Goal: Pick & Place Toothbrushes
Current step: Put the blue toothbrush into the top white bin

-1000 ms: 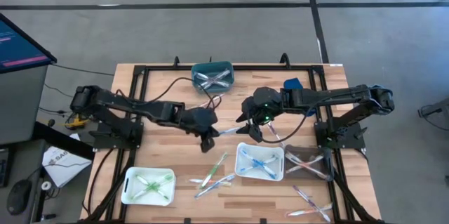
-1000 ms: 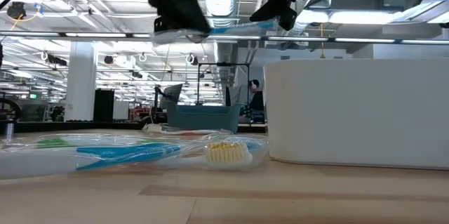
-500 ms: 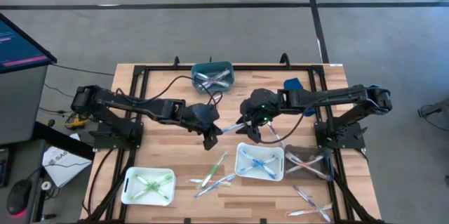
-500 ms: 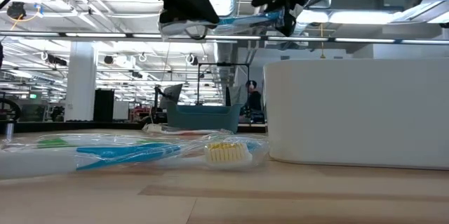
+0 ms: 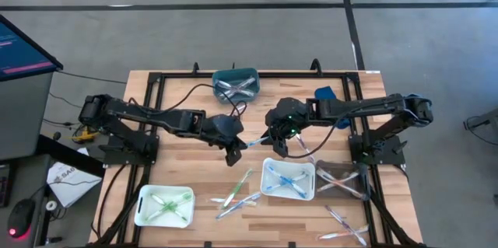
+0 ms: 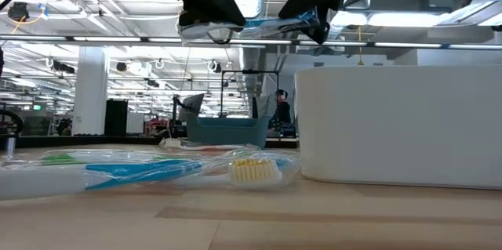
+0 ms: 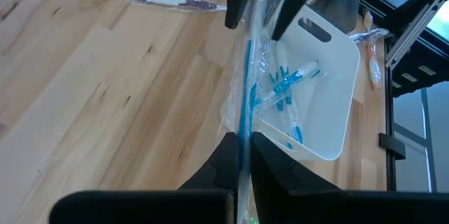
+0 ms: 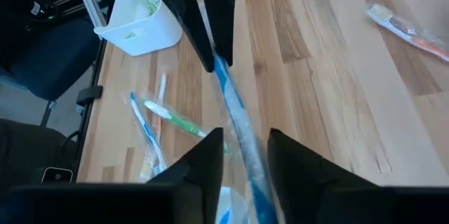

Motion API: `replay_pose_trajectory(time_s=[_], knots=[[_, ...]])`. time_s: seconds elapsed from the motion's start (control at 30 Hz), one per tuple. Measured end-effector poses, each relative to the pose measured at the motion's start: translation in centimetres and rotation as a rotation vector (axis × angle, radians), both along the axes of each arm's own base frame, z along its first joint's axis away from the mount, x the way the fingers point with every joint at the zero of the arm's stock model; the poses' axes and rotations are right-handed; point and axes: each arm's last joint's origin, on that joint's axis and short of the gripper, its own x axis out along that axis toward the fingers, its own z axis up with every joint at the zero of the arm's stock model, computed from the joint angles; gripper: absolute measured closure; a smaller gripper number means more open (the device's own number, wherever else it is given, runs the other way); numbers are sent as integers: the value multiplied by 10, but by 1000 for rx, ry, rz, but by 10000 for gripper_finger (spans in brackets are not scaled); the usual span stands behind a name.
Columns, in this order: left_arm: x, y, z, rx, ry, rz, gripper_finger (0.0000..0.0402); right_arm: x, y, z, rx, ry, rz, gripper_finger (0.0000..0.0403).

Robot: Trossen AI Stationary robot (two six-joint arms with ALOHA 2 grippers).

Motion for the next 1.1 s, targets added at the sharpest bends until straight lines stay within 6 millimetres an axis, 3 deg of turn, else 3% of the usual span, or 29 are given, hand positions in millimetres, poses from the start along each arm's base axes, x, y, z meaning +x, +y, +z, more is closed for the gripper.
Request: replay_pose_trajectory(time_s=[0.3, 0.6, 0.93, 1.1], knots=[[0, 0, 0, 5, 1, -8, 390, -1, 1, 0, -3, 5, 15, 383], [0, 0, 6, 25, -46, -22, 323, -3, 0, -3, -8, 37, 5, 379], [-13, 3, 40, 31, -222, -9, 256, -8, 5, -8, 2, 112, 52, 386], [-22, 5, 54, 41, -285, 41, 238, -19, 22, -9, 41, 191, 160, 386]])
